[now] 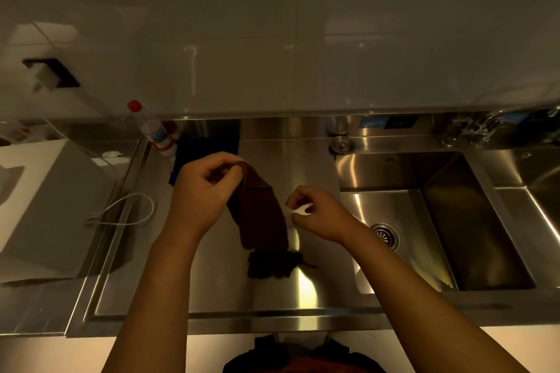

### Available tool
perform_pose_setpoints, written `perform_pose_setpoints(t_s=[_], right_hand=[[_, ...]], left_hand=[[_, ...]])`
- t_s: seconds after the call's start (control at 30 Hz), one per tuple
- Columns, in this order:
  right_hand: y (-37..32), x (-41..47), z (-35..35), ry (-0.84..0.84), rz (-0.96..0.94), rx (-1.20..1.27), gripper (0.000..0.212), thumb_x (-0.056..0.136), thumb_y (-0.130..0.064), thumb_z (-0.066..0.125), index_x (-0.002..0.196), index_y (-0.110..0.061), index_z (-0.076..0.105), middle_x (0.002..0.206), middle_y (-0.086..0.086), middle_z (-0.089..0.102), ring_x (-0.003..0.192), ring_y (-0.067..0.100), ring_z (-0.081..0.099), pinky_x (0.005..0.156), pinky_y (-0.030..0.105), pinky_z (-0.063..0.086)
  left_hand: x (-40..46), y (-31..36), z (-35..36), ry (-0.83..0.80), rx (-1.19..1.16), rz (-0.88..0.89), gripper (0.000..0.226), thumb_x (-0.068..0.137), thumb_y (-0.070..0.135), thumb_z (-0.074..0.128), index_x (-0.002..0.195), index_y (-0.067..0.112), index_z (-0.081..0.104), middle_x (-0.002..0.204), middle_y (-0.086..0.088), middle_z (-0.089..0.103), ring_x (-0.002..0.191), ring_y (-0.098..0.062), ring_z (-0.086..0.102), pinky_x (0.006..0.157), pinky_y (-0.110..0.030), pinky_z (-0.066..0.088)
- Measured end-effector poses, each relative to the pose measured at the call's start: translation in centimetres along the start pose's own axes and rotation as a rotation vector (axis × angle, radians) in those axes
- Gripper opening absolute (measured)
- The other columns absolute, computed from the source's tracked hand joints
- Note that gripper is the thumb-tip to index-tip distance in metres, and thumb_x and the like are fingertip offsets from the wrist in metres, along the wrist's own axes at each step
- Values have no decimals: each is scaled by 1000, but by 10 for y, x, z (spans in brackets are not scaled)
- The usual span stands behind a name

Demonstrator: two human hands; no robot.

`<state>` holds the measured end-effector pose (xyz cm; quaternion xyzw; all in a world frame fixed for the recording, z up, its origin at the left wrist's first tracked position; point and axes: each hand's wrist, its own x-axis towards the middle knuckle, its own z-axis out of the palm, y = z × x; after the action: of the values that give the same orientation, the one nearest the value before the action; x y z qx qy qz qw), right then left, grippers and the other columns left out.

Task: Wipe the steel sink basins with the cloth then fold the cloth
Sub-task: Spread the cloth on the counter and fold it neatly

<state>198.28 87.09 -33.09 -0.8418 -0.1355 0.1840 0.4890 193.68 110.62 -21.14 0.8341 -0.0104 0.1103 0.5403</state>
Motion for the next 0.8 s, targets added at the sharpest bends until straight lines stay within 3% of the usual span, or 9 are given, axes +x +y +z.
perform_pose_setpoints(t_s=[0.13, 0.23, 0.4, 0.57, 0.7, 0.8], right_hand=[[-7, 2, 4, -11, 11, -6, 64, 79, -19, 82, 136, -33, 58, 134, -10, 59, 121, 1, 55, 100, 30, 50], [-17, 1, 8, -23, -53, 5, 72, 77, -14, 84, 140, -35, 56, 138, -11, 57, 128, 4, 52, 104, 30, 47], [-16, 1, 14, -110, -81, -5, 57, 79, -14, 82, 127, -41, 65, 131, -18, 63, 123, 4, 57, 105, 34, 47], [-4, -5, 5, -59, 31, -56, 18, 90, -9, 70, 100, -20, 79, 97, -5, 76, 89, 6, 70, 87, 29, 59], [11, -12, -6, 28, 58, 5, 14, 88, -5, 68, 90, -18, 74, 93, 0, 73, 89, 10, 67, 81, 23, 52], [11, -11, -6, 41, 53, 14, 28, 81, -4, 75, 107, -15, 71, 104, 0, 71, 93, 9, 65, 75, 12, 49]], left_hand=[[-2, 11, 9, -205, -3, 32, 25, 96, 5, 64, 98, 26, 78, 90, 9, 76, 91, -13, 73, 78, -23, 59], [-6, 20, 14, -304, -23, 68, 23, 97, 3, 63, 98, 20, 78, 90, 6, 76, 92, -16, 74, 78, -23, 58], [-4, 19, 8, -267, -80, 108, 21, 94, 7, 60, 97, 17, 79, 90, 1, 77, 93, -20, 74, 79, -26, 60], [0, 4, -1, 53, -34, 22, 28, 98, 2, 61, 95, 25, 76, 88, 10, 75, 90, -8, 72, 77, -16, 55], [3, -8, -9, 76, -47, -37, 26, 101, 5, 59, 100, 26, 74, 91, 10, 75, 93, -10, 71, 78, -14, 53], [2, -3, 0, -29, -70, -41, 26, 100, 5, 60, 96, 25, 76, 90, 9, 75, 91, -9, 71, 76, -13, 53]])
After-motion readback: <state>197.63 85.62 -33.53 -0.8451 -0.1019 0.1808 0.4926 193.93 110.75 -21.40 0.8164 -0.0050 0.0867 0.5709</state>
